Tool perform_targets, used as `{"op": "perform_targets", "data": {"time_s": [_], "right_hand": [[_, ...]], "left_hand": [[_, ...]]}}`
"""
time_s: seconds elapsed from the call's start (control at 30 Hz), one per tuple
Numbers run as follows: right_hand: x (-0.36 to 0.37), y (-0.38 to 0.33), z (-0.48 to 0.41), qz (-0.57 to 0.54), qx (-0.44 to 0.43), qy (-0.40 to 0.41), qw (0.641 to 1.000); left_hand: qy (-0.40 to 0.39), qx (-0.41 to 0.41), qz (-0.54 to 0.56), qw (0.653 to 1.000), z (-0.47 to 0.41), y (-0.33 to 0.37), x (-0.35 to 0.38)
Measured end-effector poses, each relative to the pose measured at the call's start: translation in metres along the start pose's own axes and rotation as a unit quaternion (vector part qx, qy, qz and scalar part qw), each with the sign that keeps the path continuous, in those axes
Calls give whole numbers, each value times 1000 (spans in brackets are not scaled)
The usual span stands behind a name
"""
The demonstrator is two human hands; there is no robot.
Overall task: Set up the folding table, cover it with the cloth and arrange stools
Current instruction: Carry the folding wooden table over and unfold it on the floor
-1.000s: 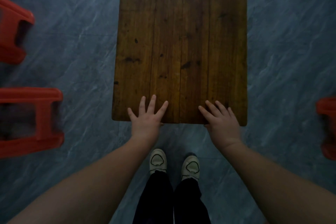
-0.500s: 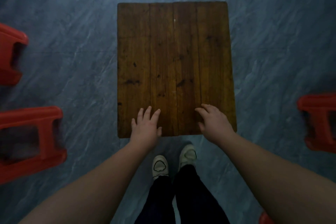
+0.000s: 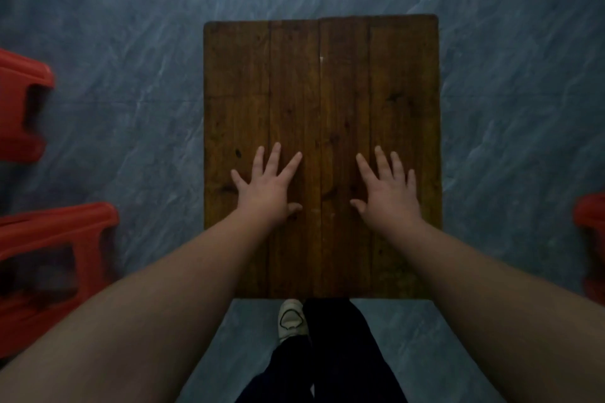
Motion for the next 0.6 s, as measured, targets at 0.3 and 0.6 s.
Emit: {"op": "perform_targets", "data": {"time_s": [0.3,0.6], "right_hand": [[-4,4,-4,7,-16,-9,1000],[-7,0,-5,2,-2,-25,1000]], "left_hand": [[6,-3,-4,1000,-1,2,-1],[-16,-4,-13,1000,0,4,-5]]}}
Point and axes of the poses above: each hand's wrist, its own z-axis away from the middle knuckle, its own x-axis out of the palm, y = z × x, the point moved 2 cm from there along -z, towards the middle knuckle, and after that the axes turned 12 degrees about -x, right-handed, at the moved point
